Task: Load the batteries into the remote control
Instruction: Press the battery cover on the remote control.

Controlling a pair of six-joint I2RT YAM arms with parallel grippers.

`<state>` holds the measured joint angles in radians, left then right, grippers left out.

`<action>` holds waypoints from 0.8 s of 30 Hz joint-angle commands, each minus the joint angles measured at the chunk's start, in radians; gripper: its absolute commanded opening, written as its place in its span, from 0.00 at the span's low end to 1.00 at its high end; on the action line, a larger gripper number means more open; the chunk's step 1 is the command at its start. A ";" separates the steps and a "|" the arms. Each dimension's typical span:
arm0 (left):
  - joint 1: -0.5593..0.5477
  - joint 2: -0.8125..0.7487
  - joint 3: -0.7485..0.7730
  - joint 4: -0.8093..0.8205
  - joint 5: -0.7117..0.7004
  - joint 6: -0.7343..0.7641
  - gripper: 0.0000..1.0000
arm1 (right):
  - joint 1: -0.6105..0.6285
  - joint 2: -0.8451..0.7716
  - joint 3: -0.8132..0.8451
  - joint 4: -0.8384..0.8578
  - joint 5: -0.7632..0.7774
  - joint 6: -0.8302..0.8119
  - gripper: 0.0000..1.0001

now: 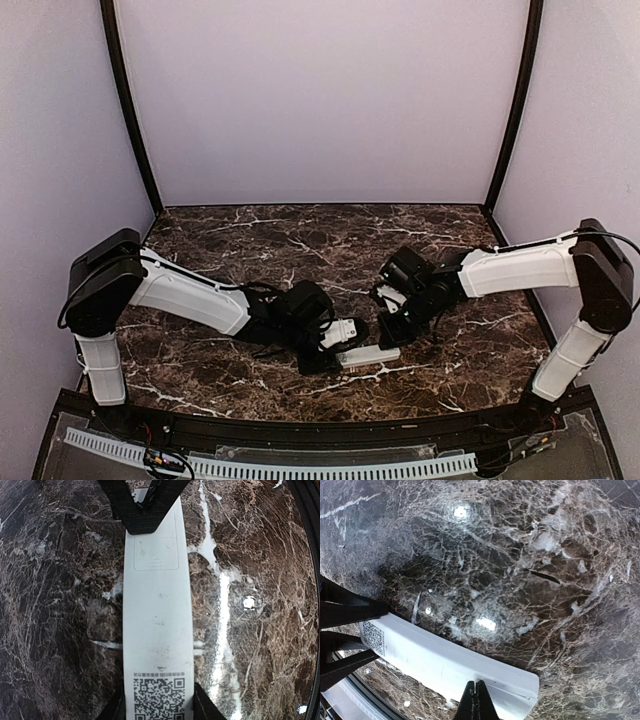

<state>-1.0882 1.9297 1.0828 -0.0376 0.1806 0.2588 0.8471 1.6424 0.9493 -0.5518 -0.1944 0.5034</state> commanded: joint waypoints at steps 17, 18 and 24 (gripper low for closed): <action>0.002 0.074 -0.051 -0.188 -0.016 0.010 0.06 | -0.015 0.001 -0.013 -0.091 0.056 0.030 0.00; 0.001 0.075 -0.050 -0.187 -0.016 0.010 0.06 | -0.016 0.025 -0.045 -0.064 0.043 0.034 0.00; 0.002 0.074 -0.051 -0.189 -0.017 0.011 0.06 | -0.020 0.081 -0.067 -0.068 0.053 0.028 0.00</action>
<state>-1.0882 1.9301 1.0840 -0.0399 0.1806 0.2604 0.8345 1.6428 0.9371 -0.5556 -0.2016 0.5297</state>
